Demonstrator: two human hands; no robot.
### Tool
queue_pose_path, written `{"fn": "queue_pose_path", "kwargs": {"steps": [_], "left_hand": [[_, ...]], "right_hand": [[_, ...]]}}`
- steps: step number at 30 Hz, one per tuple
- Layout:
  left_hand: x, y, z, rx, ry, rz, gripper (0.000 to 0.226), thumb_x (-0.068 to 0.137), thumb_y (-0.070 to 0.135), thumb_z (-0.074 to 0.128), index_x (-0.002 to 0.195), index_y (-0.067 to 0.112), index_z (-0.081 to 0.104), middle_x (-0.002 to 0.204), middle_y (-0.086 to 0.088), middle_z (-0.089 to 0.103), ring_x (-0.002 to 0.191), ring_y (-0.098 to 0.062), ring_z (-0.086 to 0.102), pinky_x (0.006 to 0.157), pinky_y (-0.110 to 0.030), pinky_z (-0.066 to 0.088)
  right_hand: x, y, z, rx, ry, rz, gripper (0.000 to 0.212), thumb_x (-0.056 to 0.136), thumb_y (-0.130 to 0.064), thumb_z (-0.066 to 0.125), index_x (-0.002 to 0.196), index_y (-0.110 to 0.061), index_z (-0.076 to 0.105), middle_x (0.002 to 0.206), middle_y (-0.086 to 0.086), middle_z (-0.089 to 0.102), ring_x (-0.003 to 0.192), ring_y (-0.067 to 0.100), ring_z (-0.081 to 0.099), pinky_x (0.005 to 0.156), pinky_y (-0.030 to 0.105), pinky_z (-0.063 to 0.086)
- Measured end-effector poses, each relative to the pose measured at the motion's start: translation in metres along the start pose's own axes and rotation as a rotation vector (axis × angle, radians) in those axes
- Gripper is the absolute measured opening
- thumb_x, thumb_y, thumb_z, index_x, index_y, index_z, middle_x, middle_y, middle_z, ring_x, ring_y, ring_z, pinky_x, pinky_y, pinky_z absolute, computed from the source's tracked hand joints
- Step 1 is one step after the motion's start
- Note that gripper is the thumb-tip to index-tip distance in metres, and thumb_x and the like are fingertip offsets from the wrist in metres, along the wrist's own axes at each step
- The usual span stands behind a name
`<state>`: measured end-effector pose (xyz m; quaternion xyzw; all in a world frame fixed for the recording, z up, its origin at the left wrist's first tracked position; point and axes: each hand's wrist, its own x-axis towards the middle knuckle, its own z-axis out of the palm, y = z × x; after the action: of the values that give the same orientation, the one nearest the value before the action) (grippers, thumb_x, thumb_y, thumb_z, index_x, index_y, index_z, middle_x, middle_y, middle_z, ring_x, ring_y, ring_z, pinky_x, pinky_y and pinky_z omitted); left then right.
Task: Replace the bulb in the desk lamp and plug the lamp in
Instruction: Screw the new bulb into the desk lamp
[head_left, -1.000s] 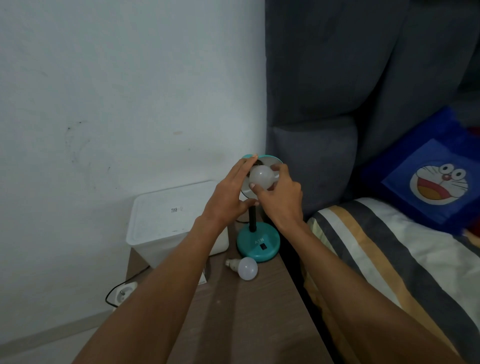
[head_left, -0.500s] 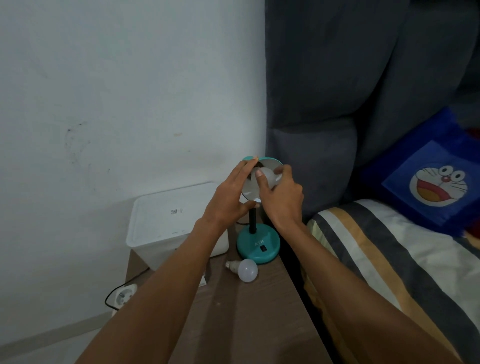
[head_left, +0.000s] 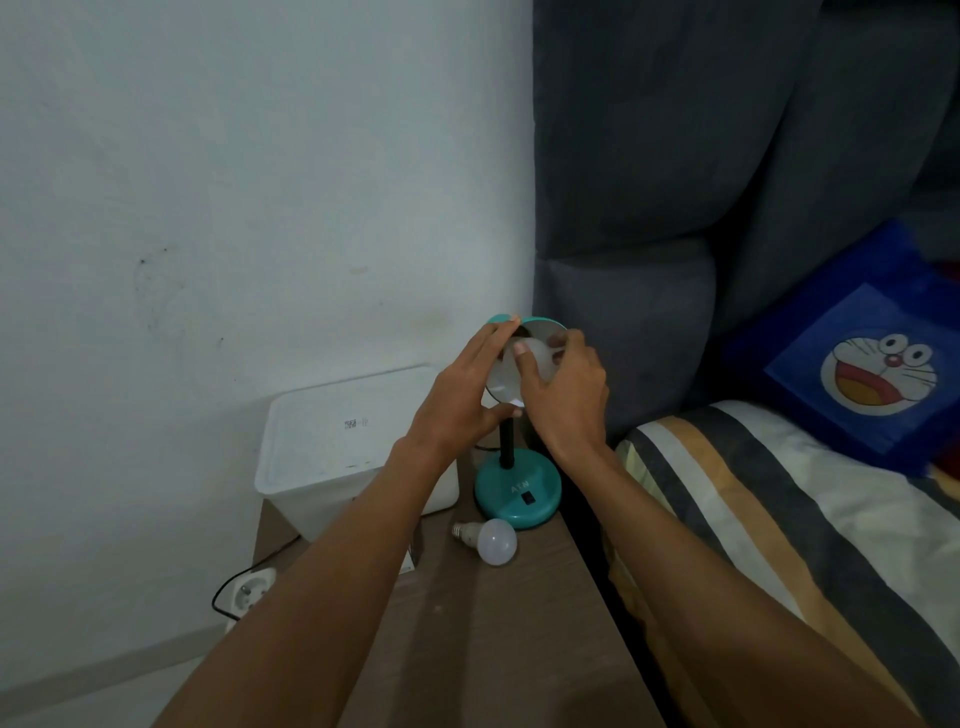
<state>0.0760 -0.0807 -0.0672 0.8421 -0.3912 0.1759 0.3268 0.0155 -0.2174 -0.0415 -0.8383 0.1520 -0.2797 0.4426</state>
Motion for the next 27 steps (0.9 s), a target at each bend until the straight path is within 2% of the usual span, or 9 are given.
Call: {"fn": "queue_pose_path", "kwargs": {"steps": [4,9,12,13,15,18,21,24,27], "left_hand": [[0.0002,-0.0012,0.0008,-0.021,0.004,-0.006,0.098,0.082,0.019,0.087,0.161,0.014,0.030,0.165,-0.005,0.037,0.149,-0.021,0.041,0.121,-0.033,0.040],[-0.0001,-0.0020,-0.0019,0.009,0.008,-0.004,0.098,0.082,0.024,0.087,0.161,0.015,0.030,0.165,-0.005,0.037,0.150,-0.020,0.039,0.117,-0.007,0.027],[-0.0003,-0.0011,-0.0019,0.003,0.010,-0.001,0.098,0.082,0.023,0.087,0.161,0.015,0.030,0.165,-0.005,0.037,0.149,-0.018,0.039,0.116,-0.006,0.026],[-0.0002,-0.0012,-0.0014,-0.001,0.005,0.002,0.098,0.082,0.022,0.088,0.161,0.015,0.030,0.165,-0.004,0.037,0.149,-0.018,0.040,0.116,-0.008,0.028],[-0.0001,-0.0011,0.0002,-0.012,-0.003,0.002,0.099,0.082,0.018,0.087,0.161,0.015,0.029,0.165,-0.005,0.037,0.149,-0.019,0.041,0.118,-0.014,0.032],[0.0005,-0.0021,0.0010,-0.012,-0.002,-0.006,0.098,0.082,0.017,0.087,0.161,0.014,0.030,0.165,-0.006,0.037,0.149,-0.020,0.041,0.120,-0.016,0.032],[0.0008,-0.0018,-0.0011,0.000,0.000,-0.012,0.098,0.082,0.021,0.087,0.161,0.015,0.029,0.165,-0.004,0.037,0.149,-0.018,0.040,0.115,-0.005,0.026],[0.0014,-0.0022,-0.0008,0.003,-0.002,-0.005,0.098,0.082,0.022,0.087,0.161,0.015,0.029,0.165,-0.004,0.036,0.150,-0.019,0.039,0.116,-0.006,0.025],[0.0012,-0.0021,-0.0003,-0.003,0.002,-0.005,0.098,0.082,0.021,0.087,0.161,0.013,0.030,0.165,-0.006,0.037,0.150,-0.020,0.039,0.119,-0.010,0.028]], "right_hand": [[-0.0016,0.0028,0.0040,-0.002,-0.053,-0.046,0.054,0.083,-0.043,0.074,0.125,-0.016,0.054,0.120,0.007,0.059,0.104,0.022,0.060,0.083,0.033,0.051],[0.0046,0.0059,0.0066,0.163,-0.033,0.257,0.058,0.087,-0.062,0.059,0.106,-0.008,0.070,0.096,0.008,0.074,0.091,0.023,0.072,0.072,0.027,0.056],[0.0001,0.0009,0.0026,0.125,-0.051,0.207,0.056,0.092,-0.057,0.060,0.120,-0.009,0.059,0.104,0.001,0.063,0.091,0.015,0.063,0.059,0.006,0.043],[-0.0014,0.0009,0.0021,0.131,-0.045,0.166,0.056,0.091,-0.055,0.062,0.126,-0.012,0.054,0.109,0.001,0.060,0.095,0.015,0.060,0.062,0.006,0.042],[-0.0037,0.0029,0.0037,0.128,-0.048,0.064,0.058,0.086,-0.048,0.071,0.130,-0.017,0.050,0.121,0.003,0.056,0.105,0.015,0.056,0.079,0.019,0.046],[-0.0037,0.0072,0.0075,0.096,-0.073,0.031,0.058,0.080,-0.036,0.079,0.127,-0.017,0.053,0.120,0.003,0.057,0.104,0.014,0.055,0.084,0.027,0.047],[-0.0016,0.0048,0.0033,0.154,-0.050,0.159,0.047,0.087,-0.047,0.071,0.116,-0.010,0.063,0.100,0.003,0.067,0.094,0.019,0.068,0.067,0.020,0.049],[-0.0003,0.0018,0.0018,0.081,-0.046,0.186,0.054,0.089,-0.055,0.065,0.117,-0.008,0.062,0.105,0.007,0.067,0.093,0.019,0.065,0.057,0.013,0.038],[-0.0031,-0.0003,0.0022,0.038,-0.009,0.074,0.055,0.088,-0.050,0.068,0.128,-0.017,0.051,0.123,0.009,0.059,0.109,0.027,0.060,0.078,0.026,0.045]]}}
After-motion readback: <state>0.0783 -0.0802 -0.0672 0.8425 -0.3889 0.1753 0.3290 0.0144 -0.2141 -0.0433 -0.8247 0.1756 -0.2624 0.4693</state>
